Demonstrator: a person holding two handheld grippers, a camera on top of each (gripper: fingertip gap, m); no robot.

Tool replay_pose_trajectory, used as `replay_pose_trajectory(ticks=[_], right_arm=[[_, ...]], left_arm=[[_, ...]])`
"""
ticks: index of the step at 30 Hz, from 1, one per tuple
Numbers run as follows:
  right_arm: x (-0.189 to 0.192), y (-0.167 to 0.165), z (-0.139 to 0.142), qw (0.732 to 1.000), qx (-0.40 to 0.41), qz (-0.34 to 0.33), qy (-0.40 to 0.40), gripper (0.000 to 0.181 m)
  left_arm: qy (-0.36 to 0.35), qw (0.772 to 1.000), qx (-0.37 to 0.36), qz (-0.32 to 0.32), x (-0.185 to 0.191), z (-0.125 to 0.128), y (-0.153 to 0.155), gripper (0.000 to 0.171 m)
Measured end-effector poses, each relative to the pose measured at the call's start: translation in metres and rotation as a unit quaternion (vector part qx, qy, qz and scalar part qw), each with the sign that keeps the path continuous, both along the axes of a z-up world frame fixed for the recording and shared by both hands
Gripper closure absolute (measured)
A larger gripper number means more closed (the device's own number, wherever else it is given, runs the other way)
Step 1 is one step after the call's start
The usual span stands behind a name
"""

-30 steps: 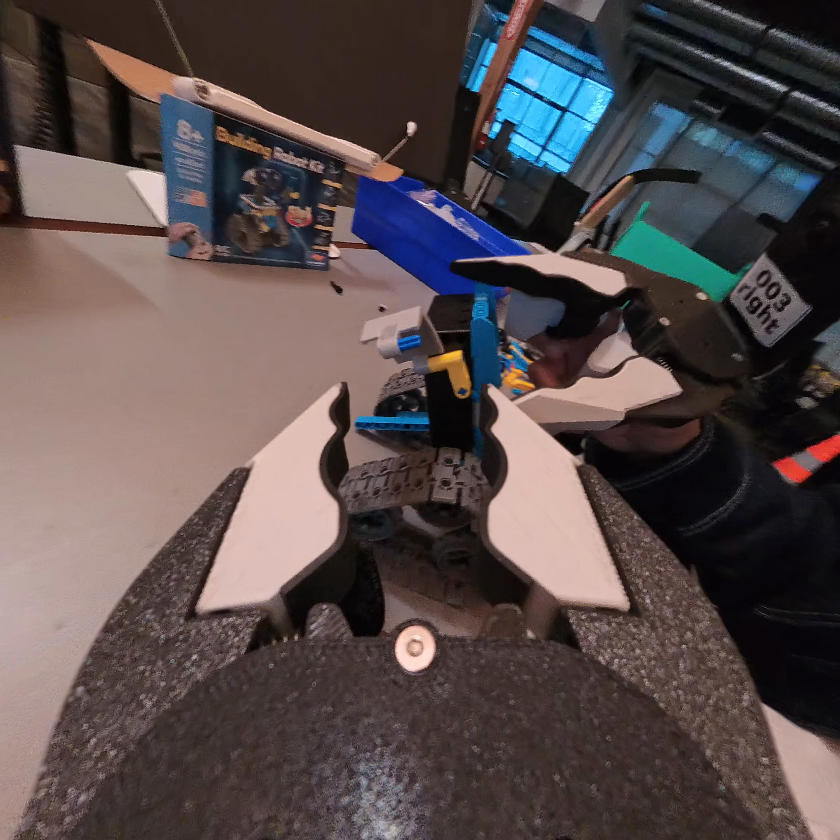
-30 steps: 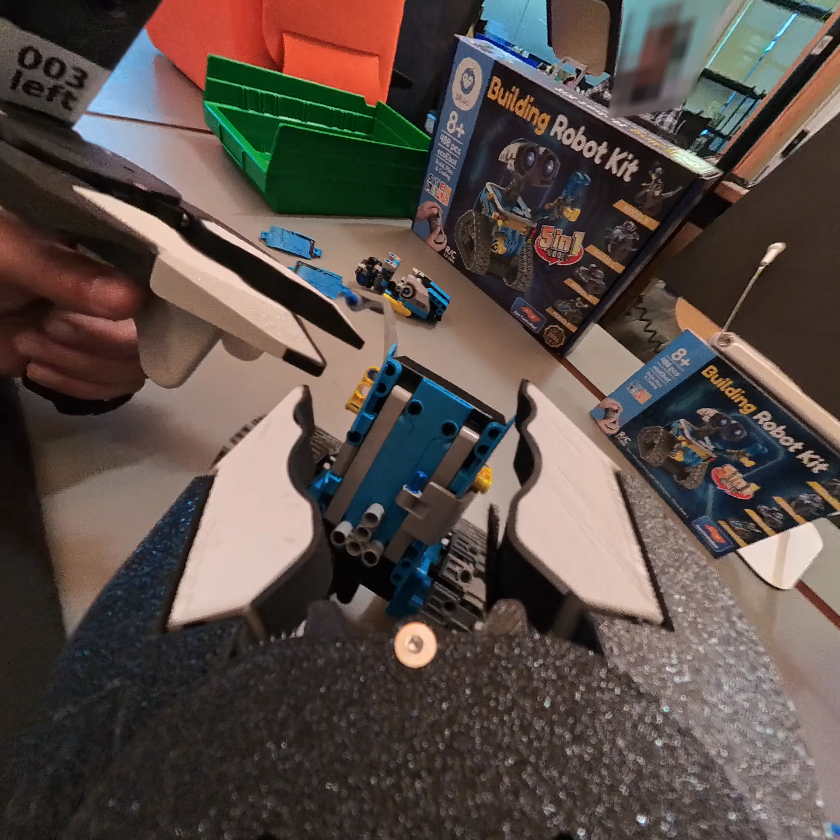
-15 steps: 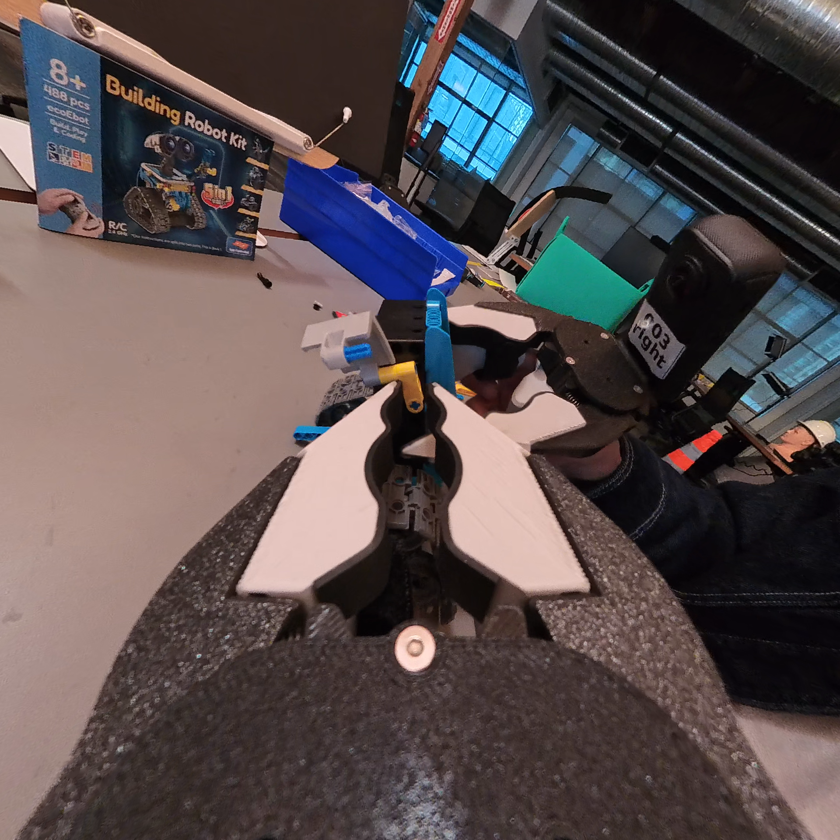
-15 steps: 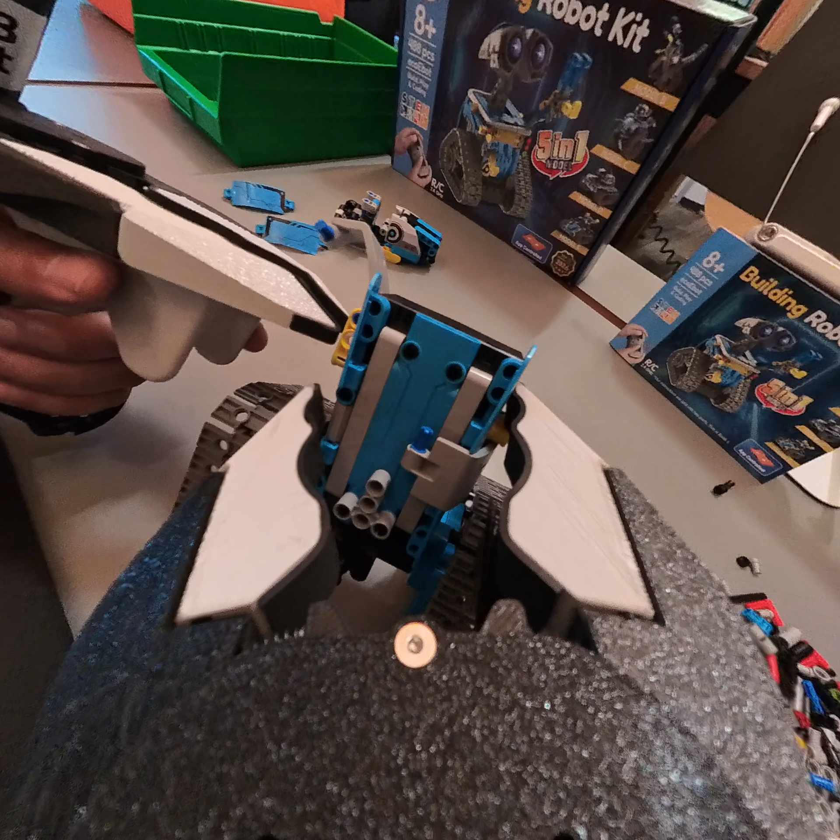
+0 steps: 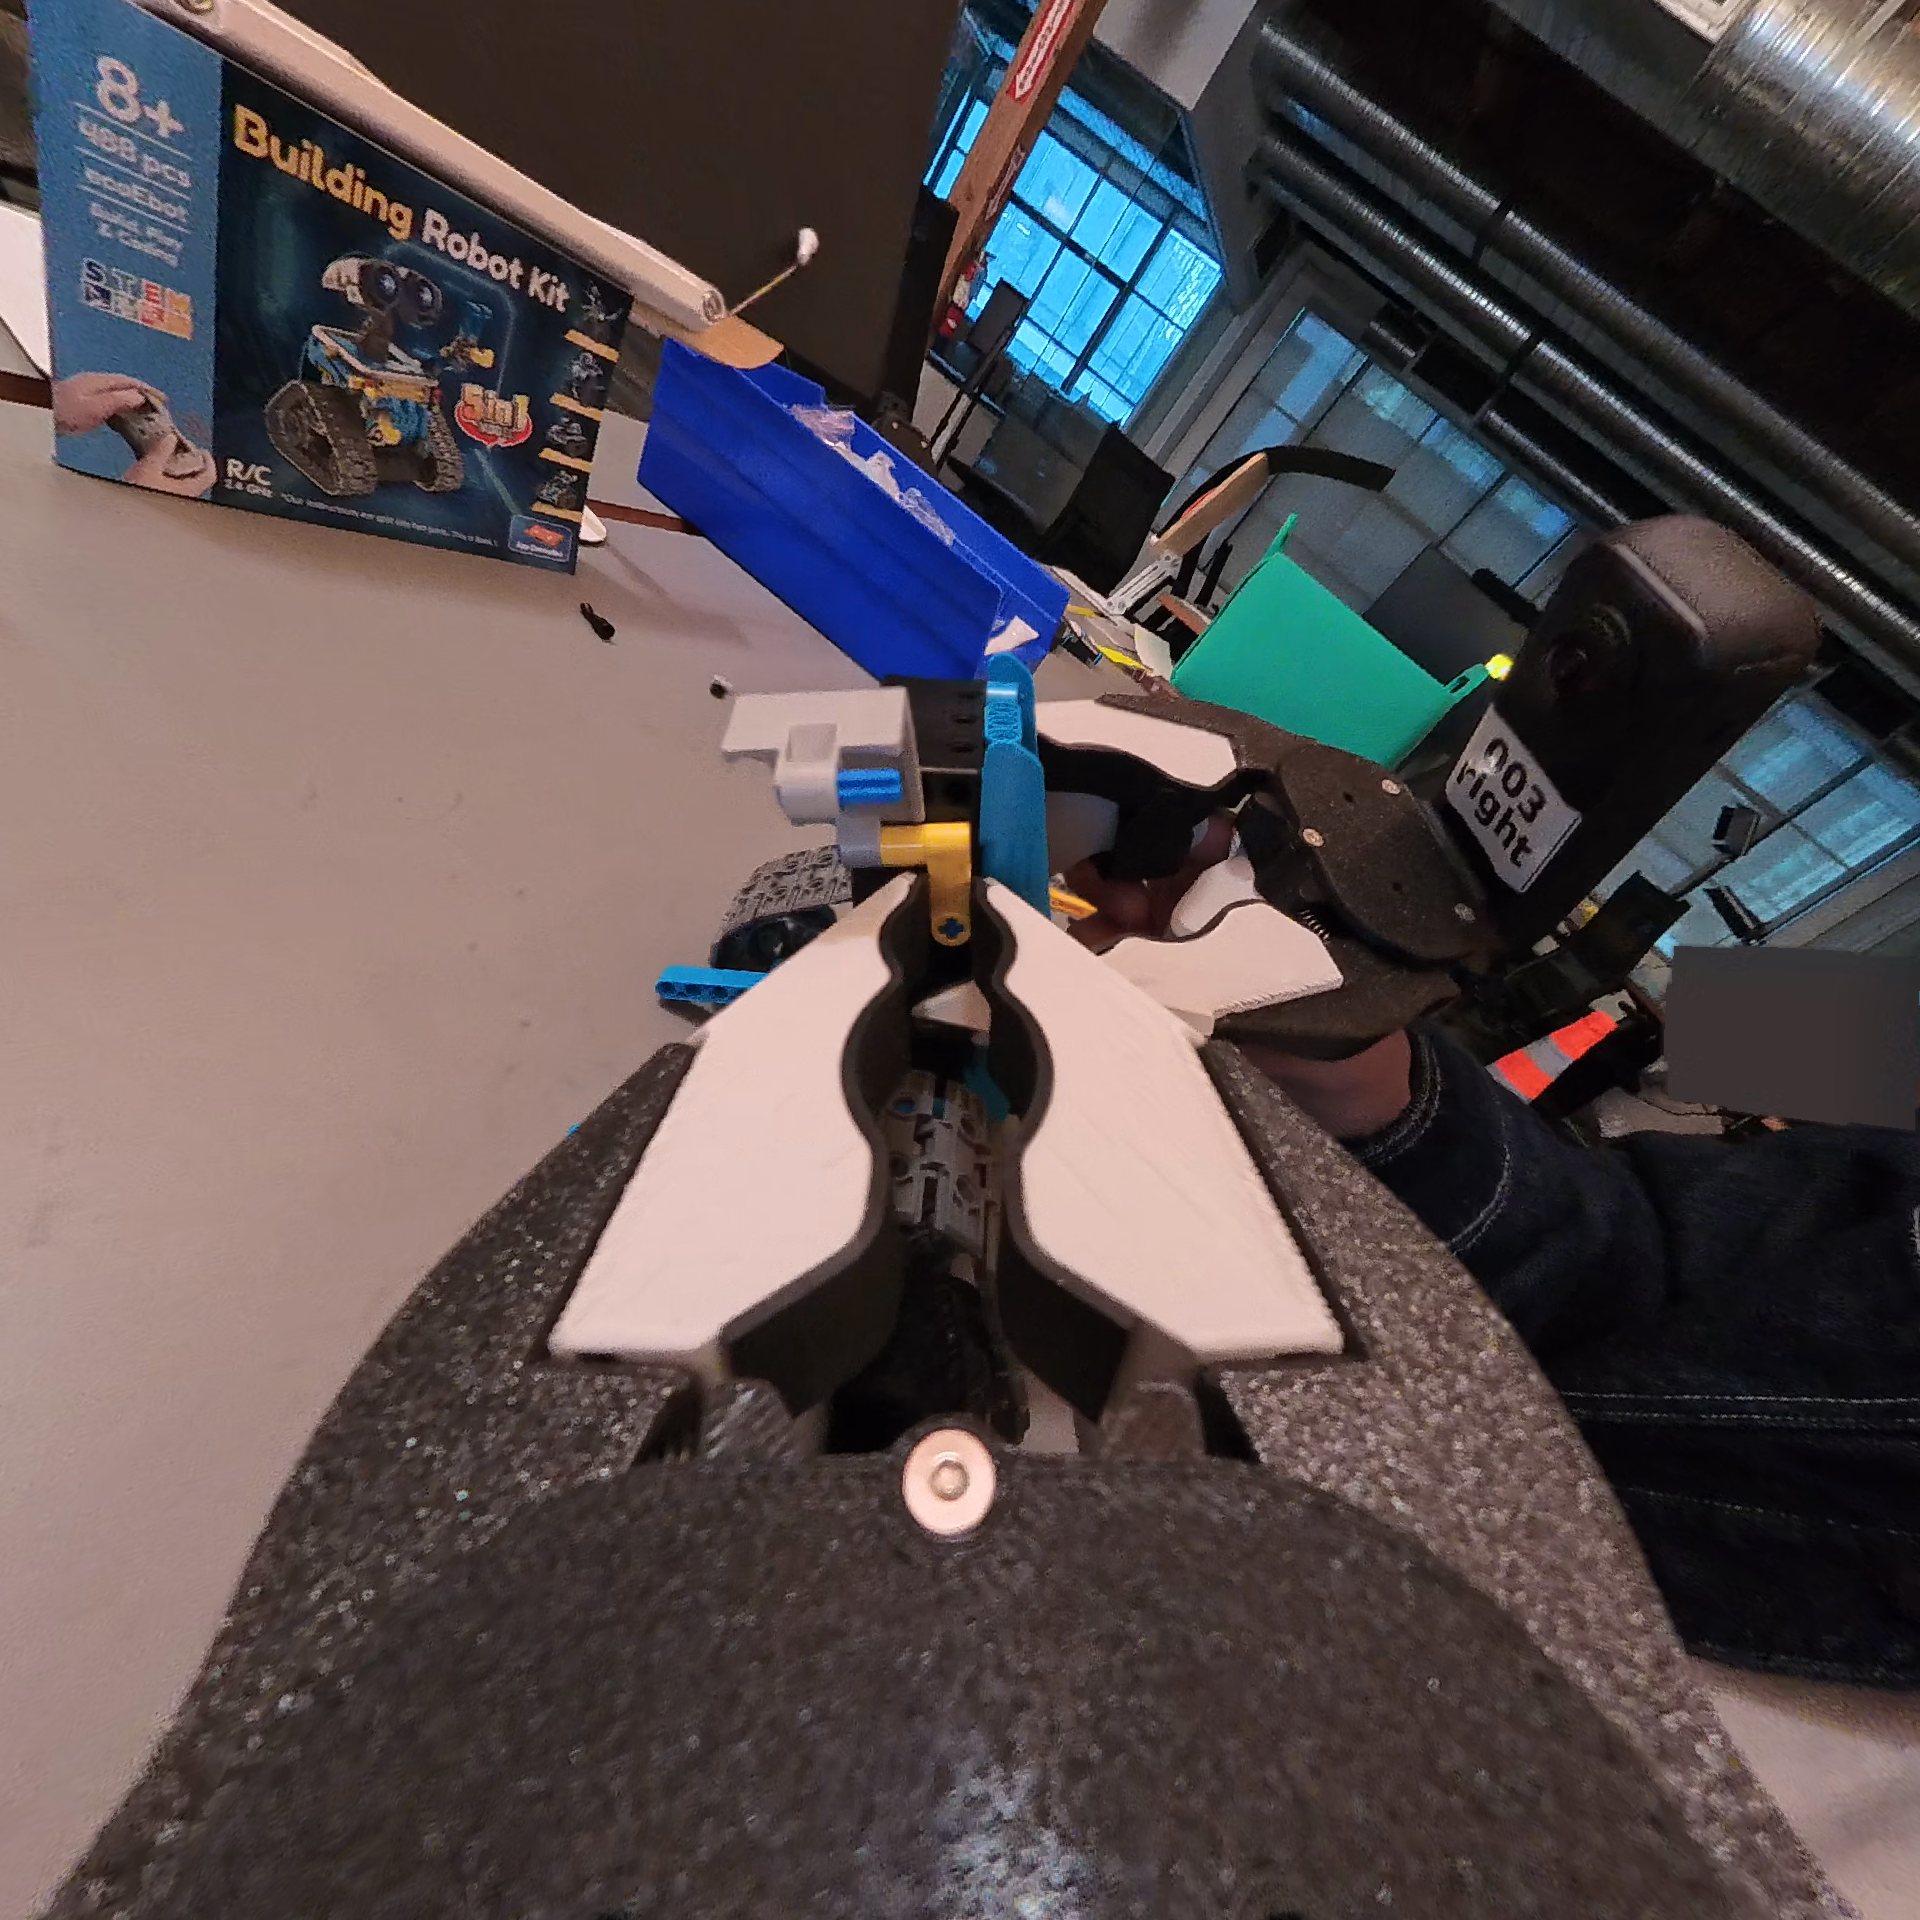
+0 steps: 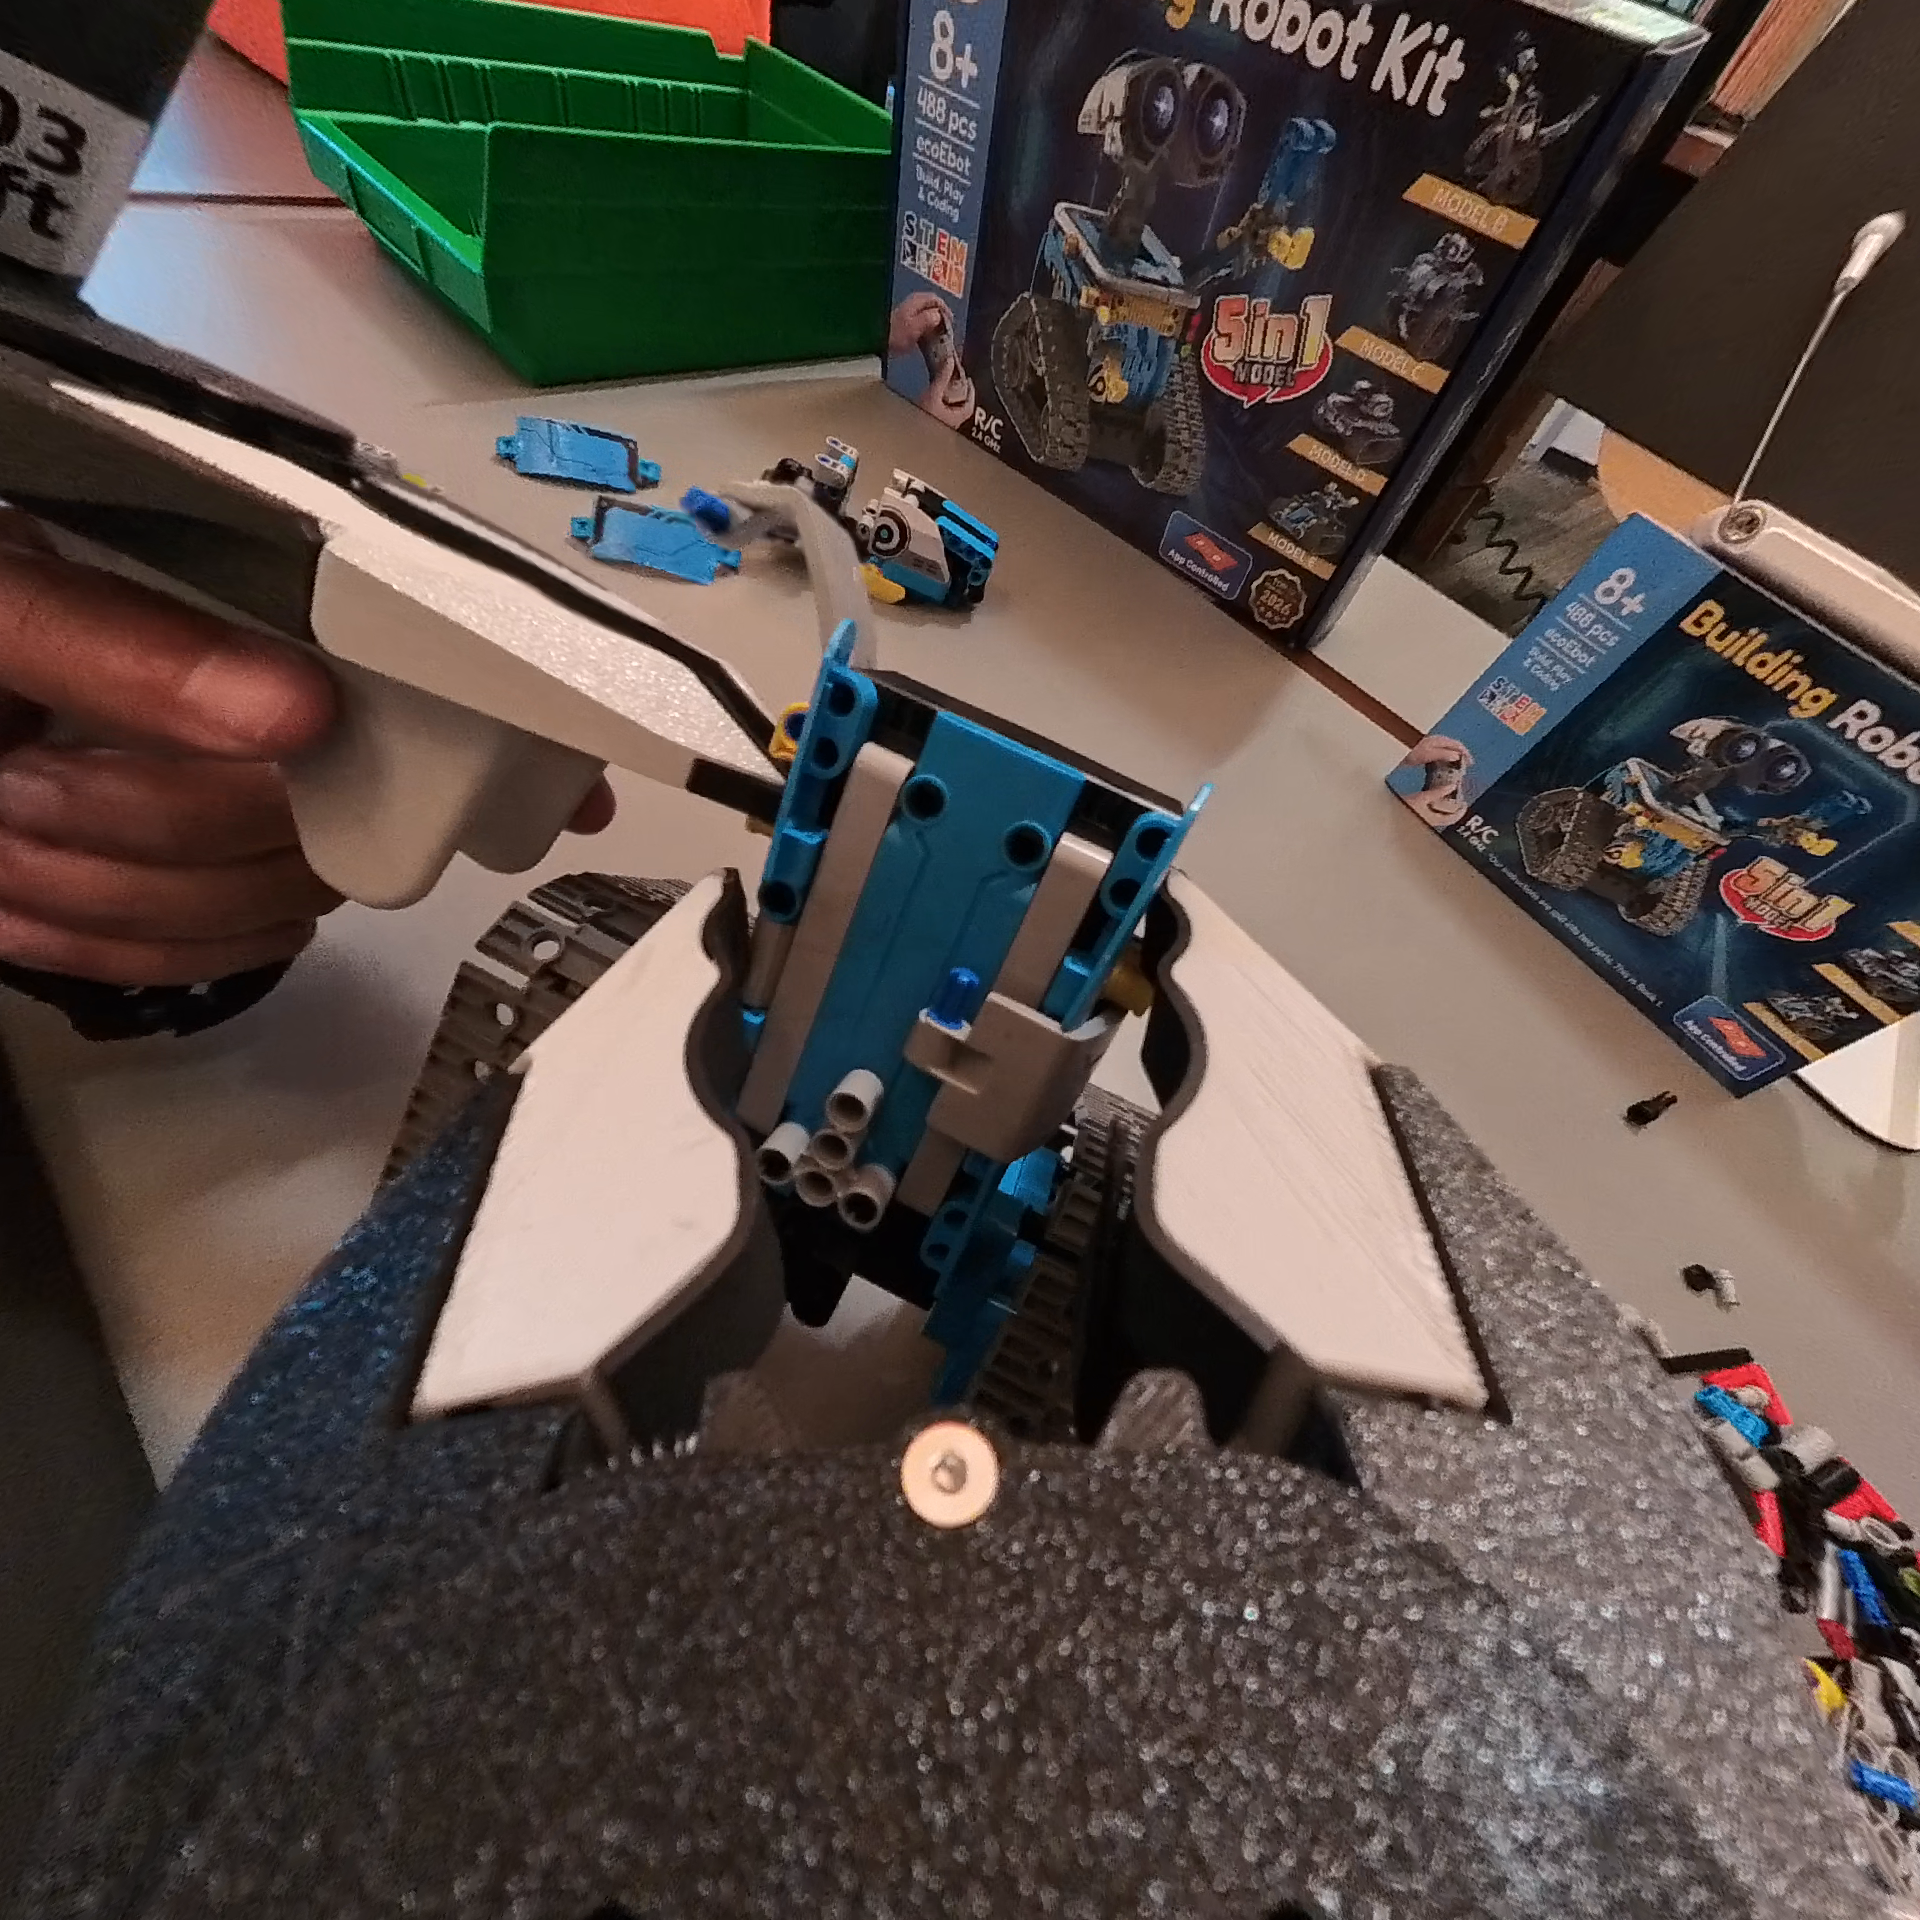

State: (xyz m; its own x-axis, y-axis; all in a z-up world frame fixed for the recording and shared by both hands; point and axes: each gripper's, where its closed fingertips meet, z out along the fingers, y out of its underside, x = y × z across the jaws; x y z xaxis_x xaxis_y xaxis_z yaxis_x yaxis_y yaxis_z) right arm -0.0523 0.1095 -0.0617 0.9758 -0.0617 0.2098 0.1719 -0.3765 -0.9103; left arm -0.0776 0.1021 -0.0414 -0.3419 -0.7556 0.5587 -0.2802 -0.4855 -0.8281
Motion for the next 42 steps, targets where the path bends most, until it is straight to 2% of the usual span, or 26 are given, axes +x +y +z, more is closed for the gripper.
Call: replay_pose_trajectory(ticks=[3,5,6,8,12,15,18,21,24,27,29,30,33,36,39,42], right_arm=[[0.003,0.001,-0.001,1.0,-0.009,-0.011,0.005,0.107],[0.043,-0.012,0.001,0.995,-0.013,-0.095,-0.013,0.108],[0.065,-0.022,0.0,0.993,-0.008,-0.115,0.017,0.108],[0.078,-0.032,0.003,0.993,0.007,-0.103,0.058,0.111],[0.065,-0.01,0.003,0.995,0.005,-0.096,0.042,0.112],[0.054,0.029,0.002,0.996,-0.006,-0.08,0.034,0.111],[0.046,0.055,0.002,0.997,-0.013,-0.071,0.037,0.109],[0.038,0.046,0.008,0.997,0.006,-0.058,0.049,0.102],[0.033,0.018,0.022,0.994,0.066,-0.041,0.081,0.106],[-0.003,0.003,0.034,0.976,0.131,0.047,0.167,0.119],[-0.021,0.007,0.027,0.976,0.118,0.074,0.167,0.121],[-0.025,0.009,0.023,0.98,0.105,0.076,0.149,0.128],[-0.031,0.015,0.014,0.989,0.081,0.077,0.096,0.141],[-0.035,0.015,0.017,0.986,0.09,0.083,0.113,0.152],[-0.032,0.013,0.021,0.984,0.101,0.081,0.126,0.171],[-0.032,0.016,0.009,0.986,0.071,0.078,0.126,0.174]], left_arm=[[0.003,1.0,-0.006,-0.004,-0.001,-0.001,0.004,0.167],[0.002,1.0,-0.009,0.028,-0.008,-0.002,0.025,0.166],[0.002,0.999,-0.012,0.047,-0.014,-0.004,0.04,0.166],[-0.008,0.998,-0.016,0.056,-0.022,-0.002,0.053,0.166],[-0.021,0.998,0.055,0.03,-0.014,0.001,0.033,0.166],[-0.027,0.986,0.154,0.054,-0.007,0.0,0.036,0.166],[-0.035,0.974,0.213,0.069,-0.008,-0.003,0.035,0.166],[-0.054,0.96,0.257,0.1,-0.012,0.001,0.04,0.165],[-0.042,0.941,0.312,0.123,-0.013,-0.006,0.044,0.166],[-0.02,0.902,0.406,0.146,-0.011,-0.018,0.046,0.166],[-0.019,0.883,0.448,0.14,-0.01,-0.022,0.038,0.165],[-0.019,0.876,0.462,0.137,-0.01,-0.024,0.034,0.165],[-0.031,0.864,0.486,0.123,-0.01,-0.025,0.024,0.165],[-0.031,0.861,0.497,0.109,-0.009,-0.029,0.015,0.166],[-0.037,0.843,0.525,0.113,-0.007,-0.028,0.01,0.166],[-0.041,0.835,0.542,0.09,-0.007,-0.034,-0.002,0.166]])
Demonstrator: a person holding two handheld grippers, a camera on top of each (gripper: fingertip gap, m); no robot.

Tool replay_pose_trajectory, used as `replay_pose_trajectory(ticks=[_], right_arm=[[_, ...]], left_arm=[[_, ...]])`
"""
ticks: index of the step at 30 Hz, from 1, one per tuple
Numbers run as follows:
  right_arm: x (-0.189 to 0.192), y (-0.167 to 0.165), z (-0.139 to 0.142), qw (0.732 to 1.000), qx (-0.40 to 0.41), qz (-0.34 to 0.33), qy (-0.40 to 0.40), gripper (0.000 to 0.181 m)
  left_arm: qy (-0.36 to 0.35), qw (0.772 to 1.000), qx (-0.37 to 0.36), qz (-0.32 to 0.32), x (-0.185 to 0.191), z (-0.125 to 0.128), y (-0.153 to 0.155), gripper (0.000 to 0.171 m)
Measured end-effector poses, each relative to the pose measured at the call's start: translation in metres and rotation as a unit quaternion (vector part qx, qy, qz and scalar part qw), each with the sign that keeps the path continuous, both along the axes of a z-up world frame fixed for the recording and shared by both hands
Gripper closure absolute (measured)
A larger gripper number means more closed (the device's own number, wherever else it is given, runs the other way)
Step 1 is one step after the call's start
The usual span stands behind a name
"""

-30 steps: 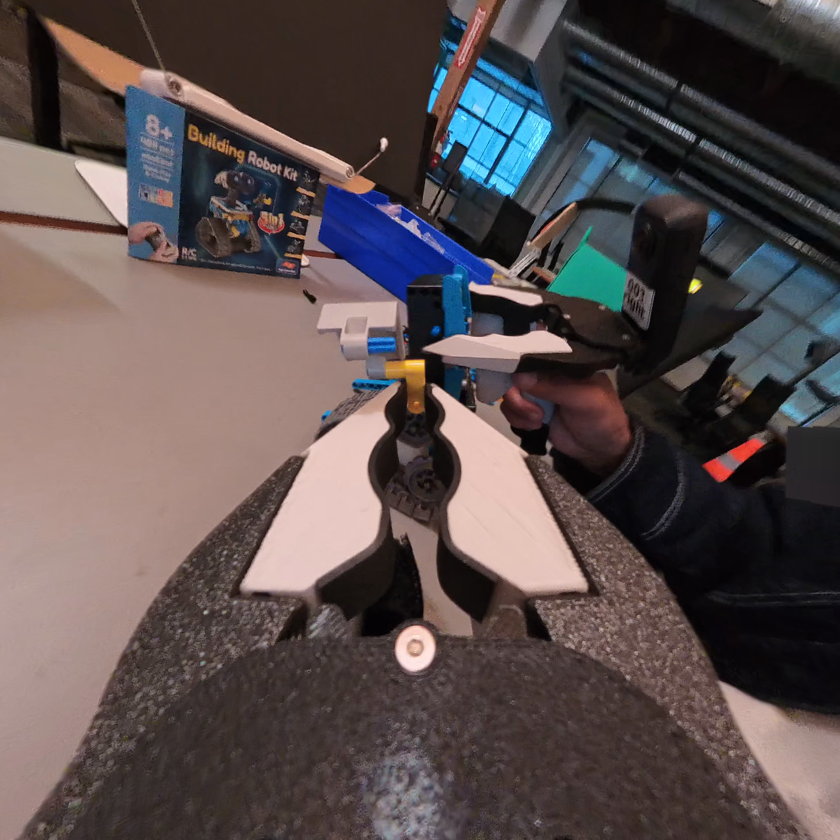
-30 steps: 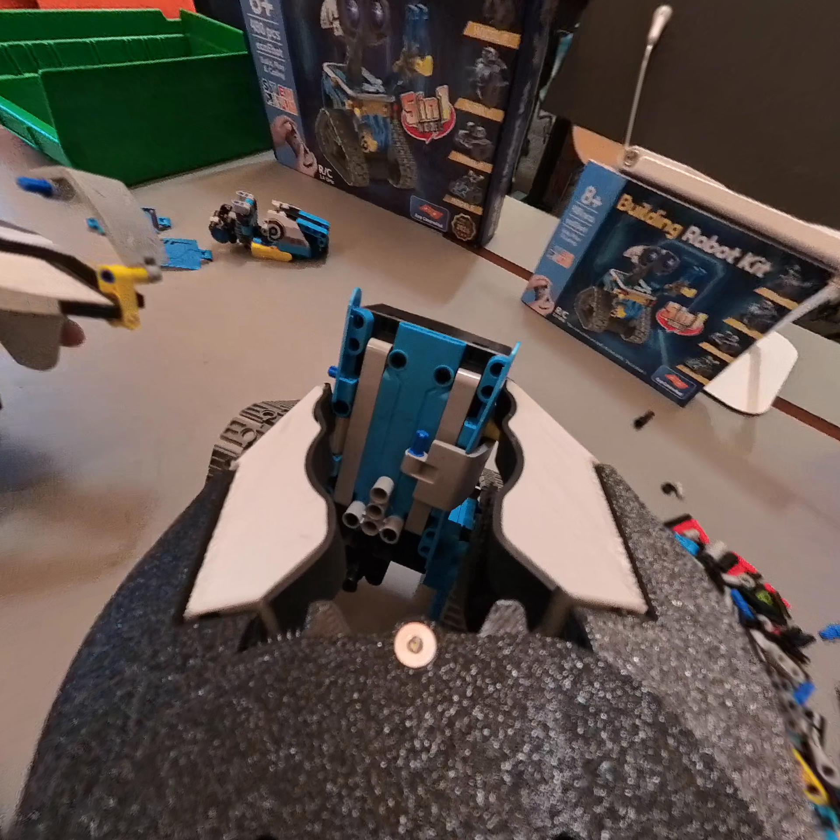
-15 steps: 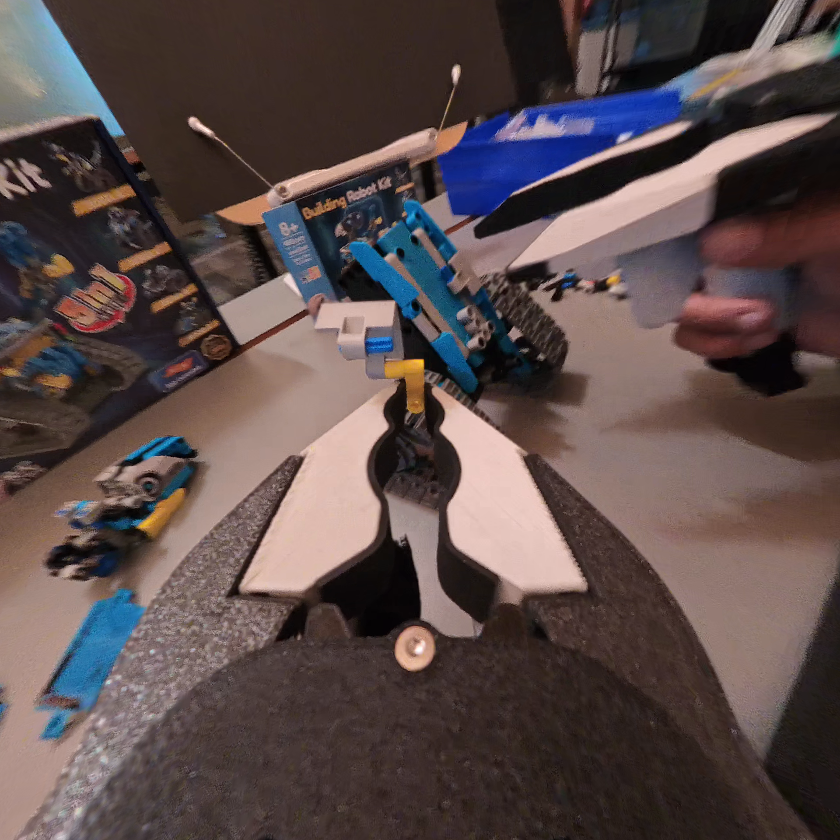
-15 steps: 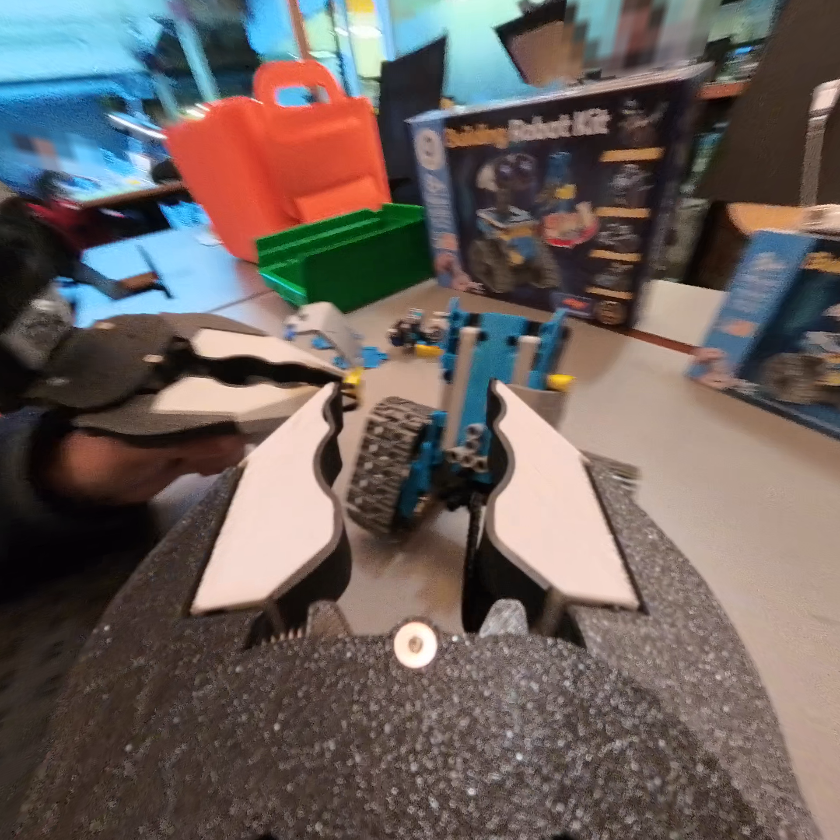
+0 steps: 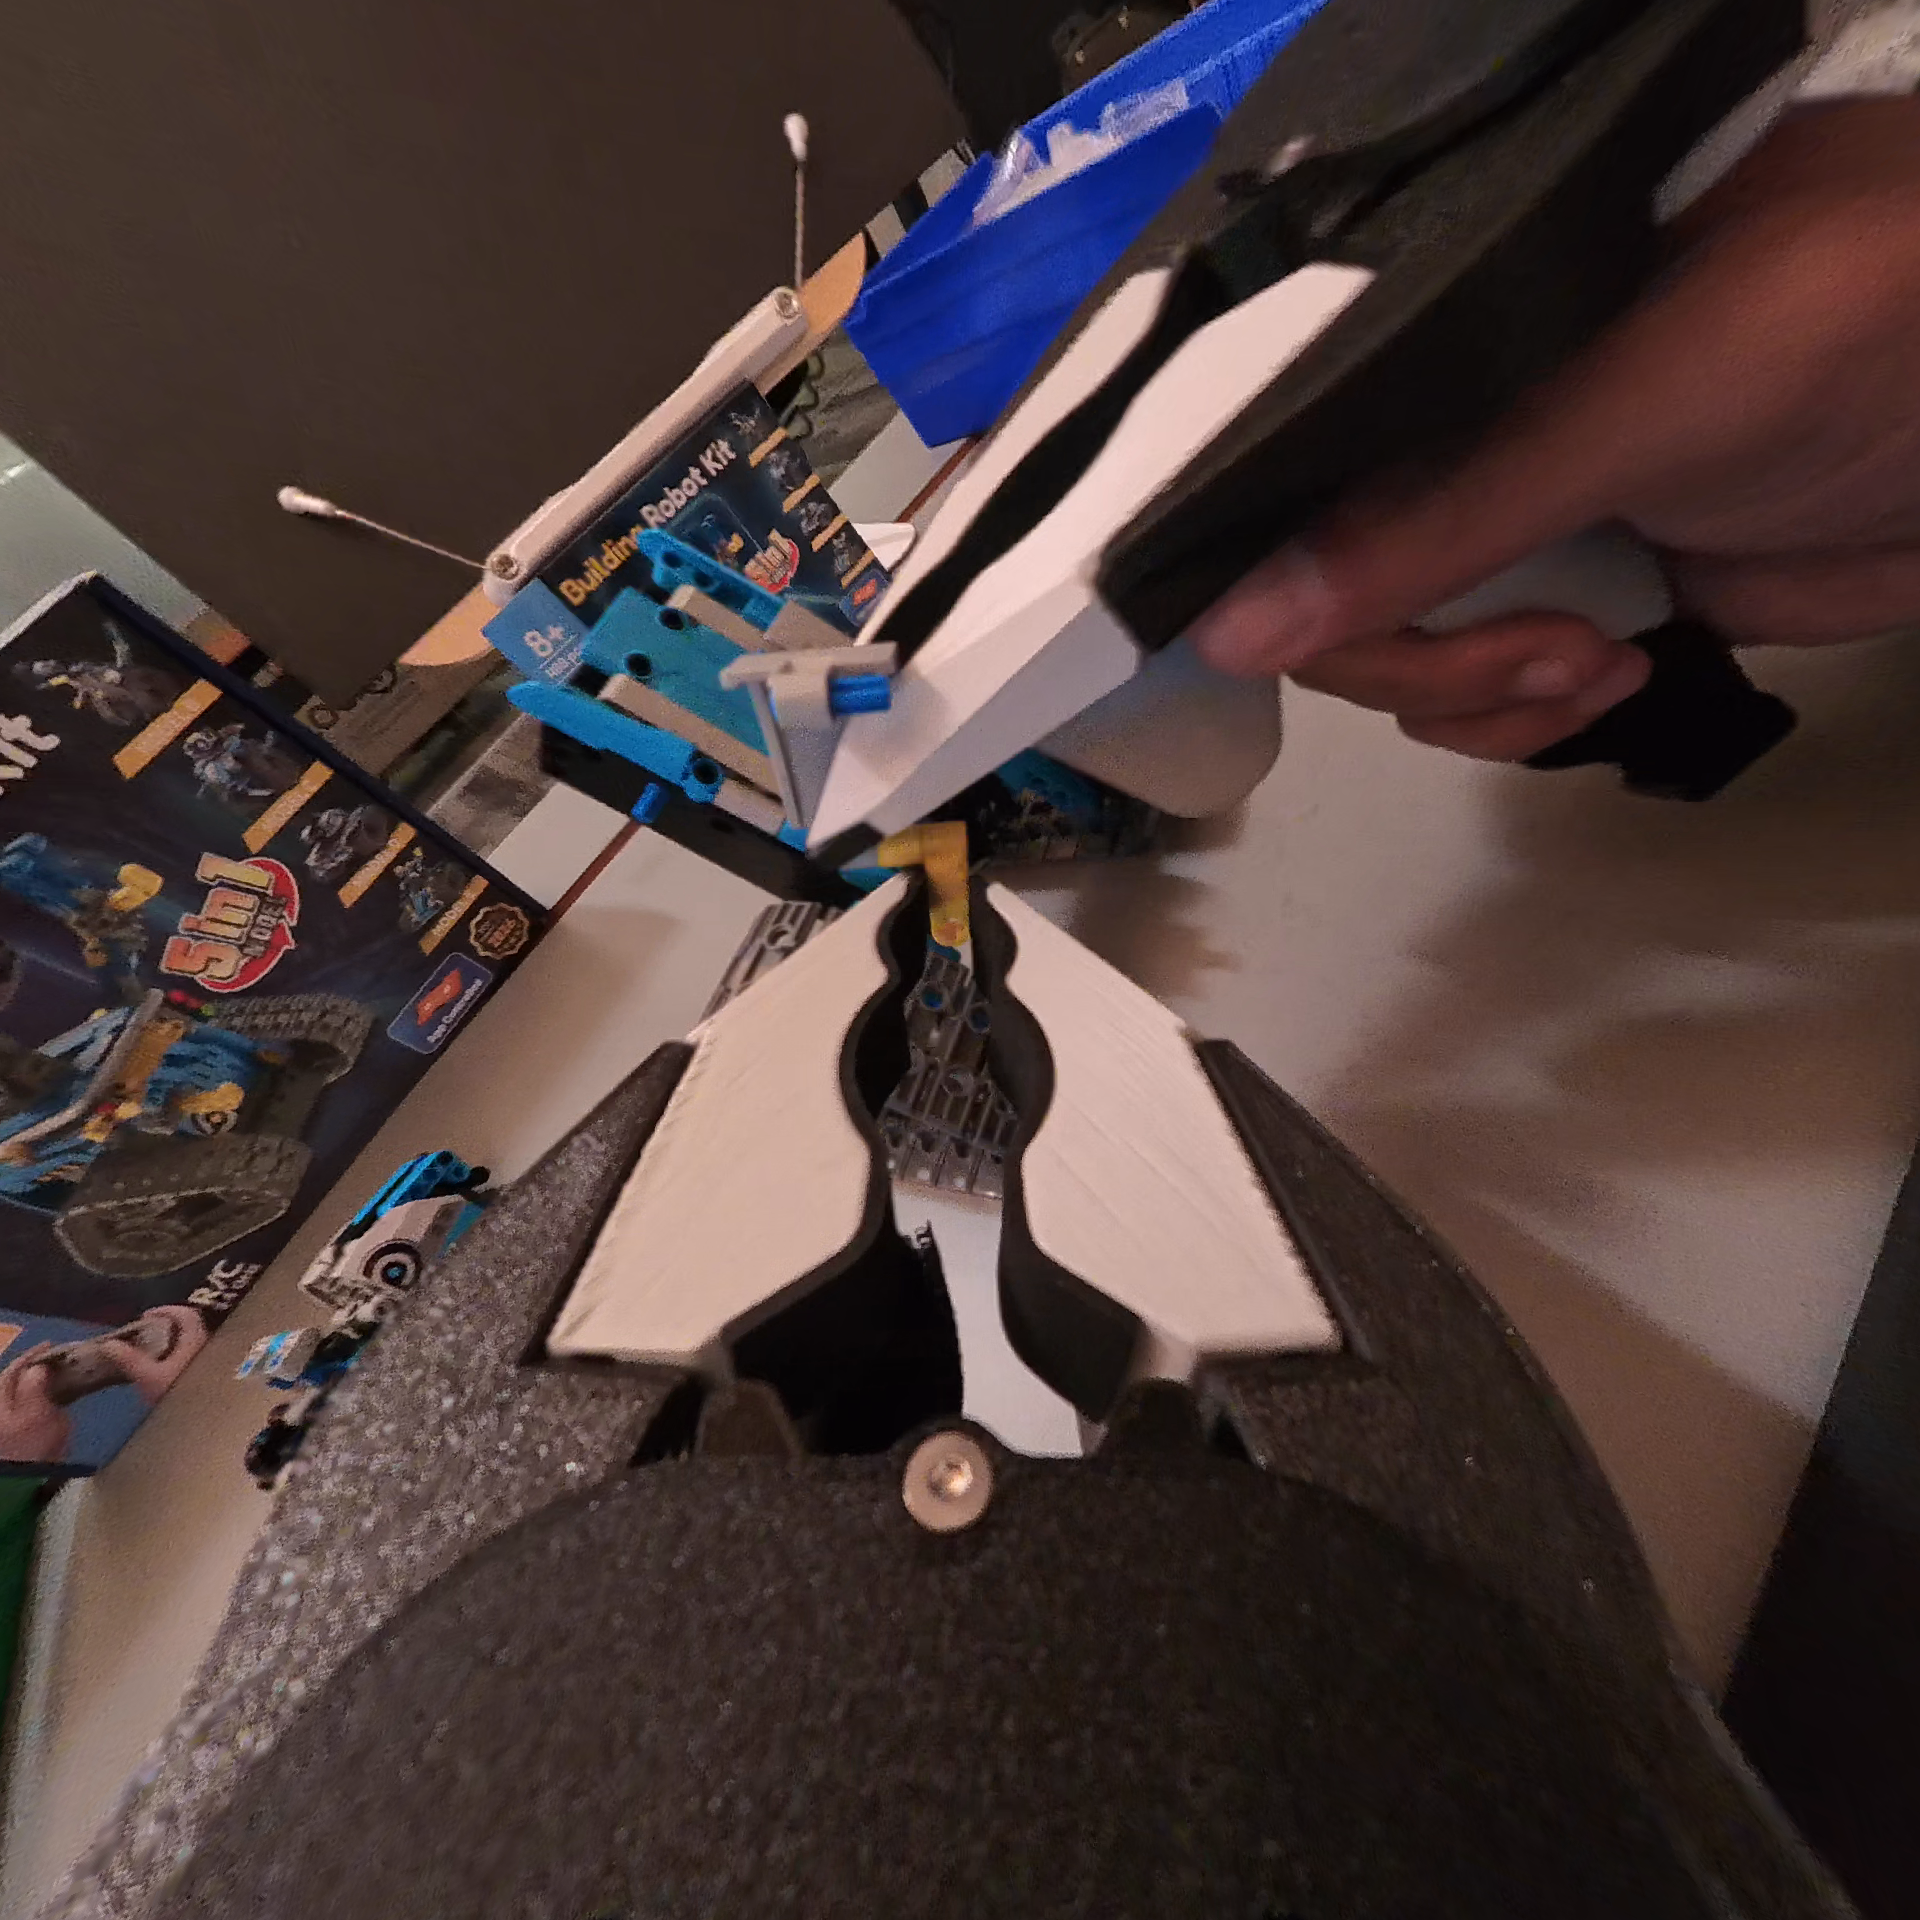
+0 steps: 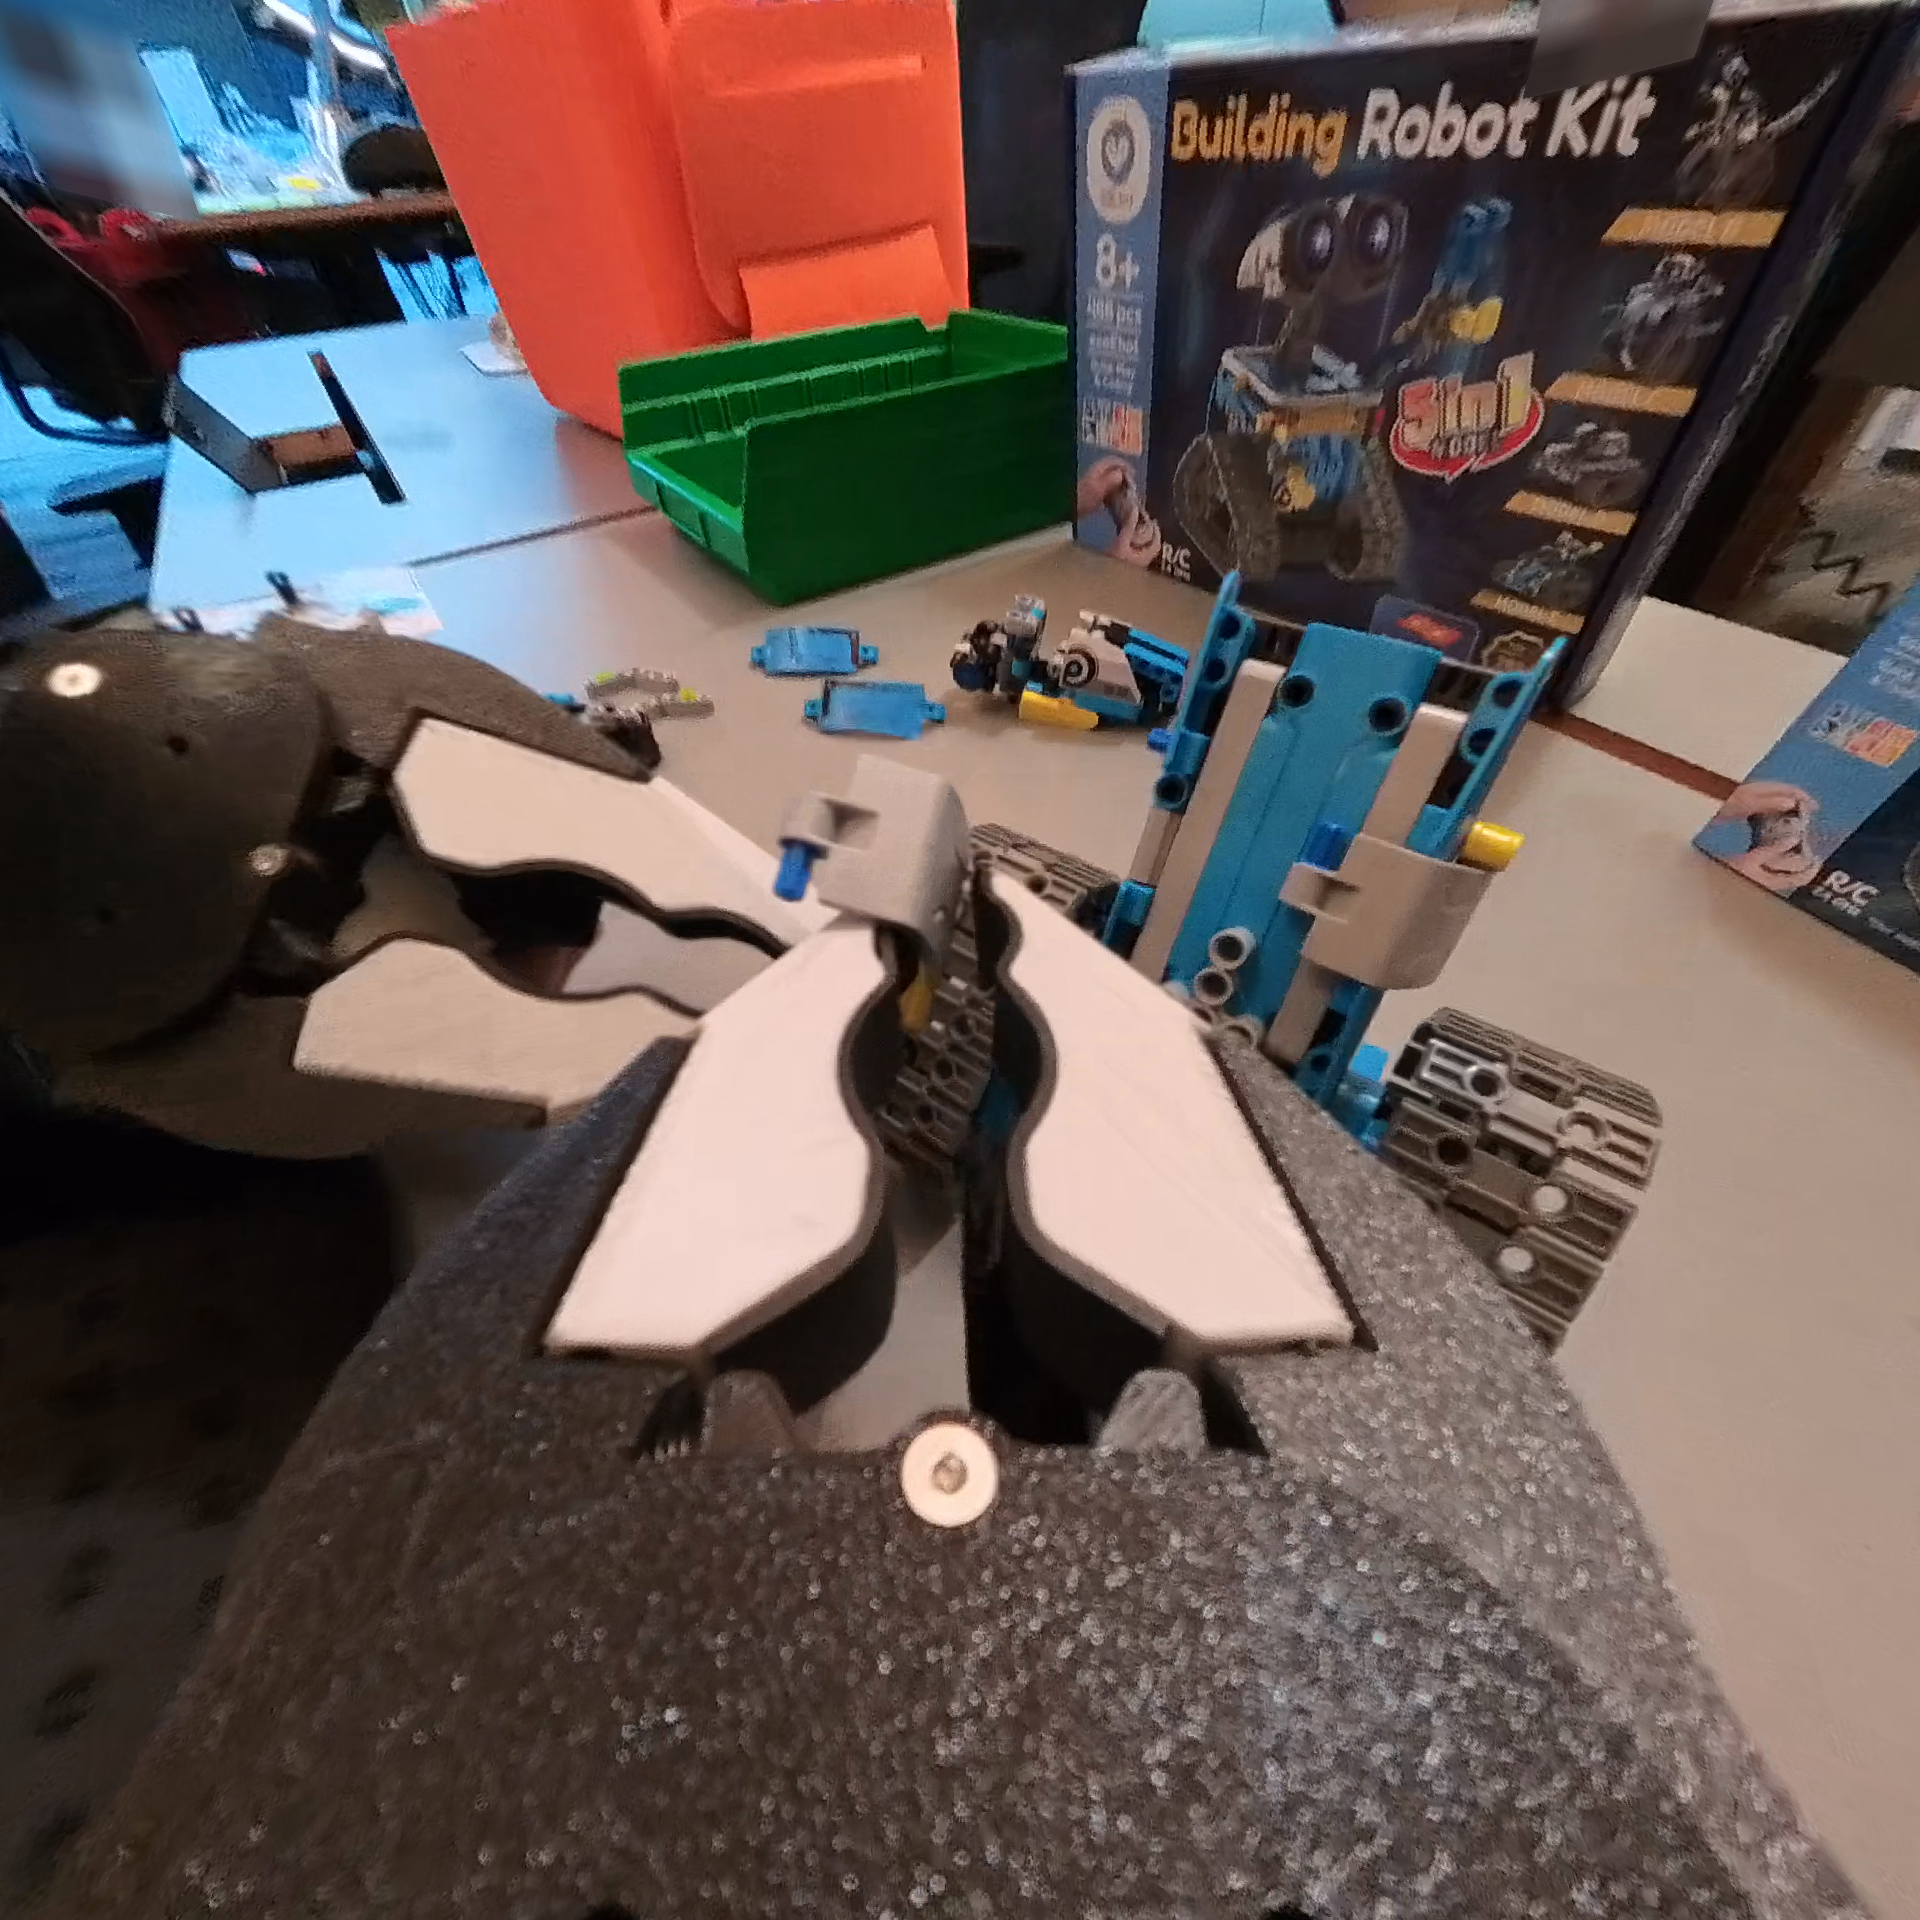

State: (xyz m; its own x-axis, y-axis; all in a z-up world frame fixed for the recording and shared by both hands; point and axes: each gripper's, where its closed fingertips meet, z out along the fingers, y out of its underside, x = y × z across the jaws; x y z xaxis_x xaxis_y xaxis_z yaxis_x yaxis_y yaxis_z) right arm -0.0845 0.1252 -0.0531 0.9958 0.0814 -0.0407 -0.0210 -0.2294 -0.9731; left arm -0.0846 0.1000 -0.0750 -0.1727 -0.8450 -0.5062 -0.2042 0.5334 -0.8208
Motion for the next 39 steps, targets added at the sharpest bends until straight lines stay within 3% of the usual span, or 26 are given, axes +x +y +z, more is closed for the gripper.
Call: replay_pose_trajectory(ticks=[3,7,11,12,14,15,16,17,20,23,26,29,31,33,35,36,39], right_arm=[[0.001,0.0,-0.003,1.0,-0.012,-0.004,0.012,0.181],[0.0,0.0,0.002,0.993,0.007,-0.001,0.115,0.181],[-0.002,-0.001,0.002,0.984,0.011,0.019,0.176,0.181],[-0.001,-0.001,0.002,0.98,0.013,0.024,0.196,0.181],[-0.001,0.003,0.017,0.964,0.046,0.043,0.258,0.181],[0.004,0.004,0.008,0.971,0.023,0.033,0.234,0.181],[0.014,-0.001,0.009,0.974,0.033,0.015,0.224,0.181],[0.02,-0.008,0.014,0.969,0.048,0.012,0.243,0.181],[0.04,-0.013,0.011,0.954,0.048,0.007,0.297,0.181],[0.041,-0.015,0.02,0.932,0.069,0.038,0.354,0.181],[0.038,-0.017,0.023,0.939,0.076,0.042,0.333,0.181],[0.038,-0.017,0.023,0.934,0.078,0.048,0.345,0.181],[0.04,-0.019,0.026,0.924,0.088,0.052,0.368,0.181],[0.04,-0.02,0.027,0.917,0.092,0.057,0.384,0.181],[0.037,-0.02,0.027,0.913,0.089,0.069,0.393,0.181],[0.034,-0.019,0.026,0.913,0.087,0.072,0.393,0.181],[0.024,-0.018,0.03,0.918,0.09,0.09,0.377,0.181]], left_arm=[[-0.001,0.998,0.057,0.001,0.0,-0.003,-0.004,0.165],[-0.022,0.992,0.122,0.009,-0.001,0.002,-0.006,0.166],[-0.026,0.992,0.125,-0.001,-0.002,0.004,-0.01,0.166],[-0.018,0.993,0.116,-0.022,-0.003,0.001,-0.016,0.166],[0.009,0.979,0.122,-0.162,-0.018,-0.022,-0.08,0.167],[-0.012,0.972,0.188,-0.143,-0.016,-0.021,-0.089,0.166],[-0.044,0.971,0.201,-0.124,-0.014,-0.008,-0.087,0.166],[-0.051,0.981,0.162,-0.097,-0.012,0.001,-0.072,0.166],[-0.017,0.993,0.103,-0.058,-0.01,-0.004,-0.032,0.166],[-0.002,0.996,0.062,-0.067,-0.01,-0.008,-0.033,0.166],[0.038,0.997,0.026,-0.057,-0.008,-0.02,-0.025,0.166],[0.13,0.987,-0.024,-0.091,-0.014,-0.05,-0.034,0.165],[0.21,0.964,-0.066,-0.148,-0.028,-0.073,-0.056,0.165],[0.247,0.954,-0.059,-0.158,-0.034,-0.085,-0.064,0.165],[0.252,0.952,-0.079,-0.157,-0.034,-0.084,-0.066,0.158],[0.25,0.951,-0.099,-0.15,-0.032,-0.081,-0.064,0.144],[0.19,0.943,-0.229,-0.146,-0.02,-0.044,-0.063,0.135]])
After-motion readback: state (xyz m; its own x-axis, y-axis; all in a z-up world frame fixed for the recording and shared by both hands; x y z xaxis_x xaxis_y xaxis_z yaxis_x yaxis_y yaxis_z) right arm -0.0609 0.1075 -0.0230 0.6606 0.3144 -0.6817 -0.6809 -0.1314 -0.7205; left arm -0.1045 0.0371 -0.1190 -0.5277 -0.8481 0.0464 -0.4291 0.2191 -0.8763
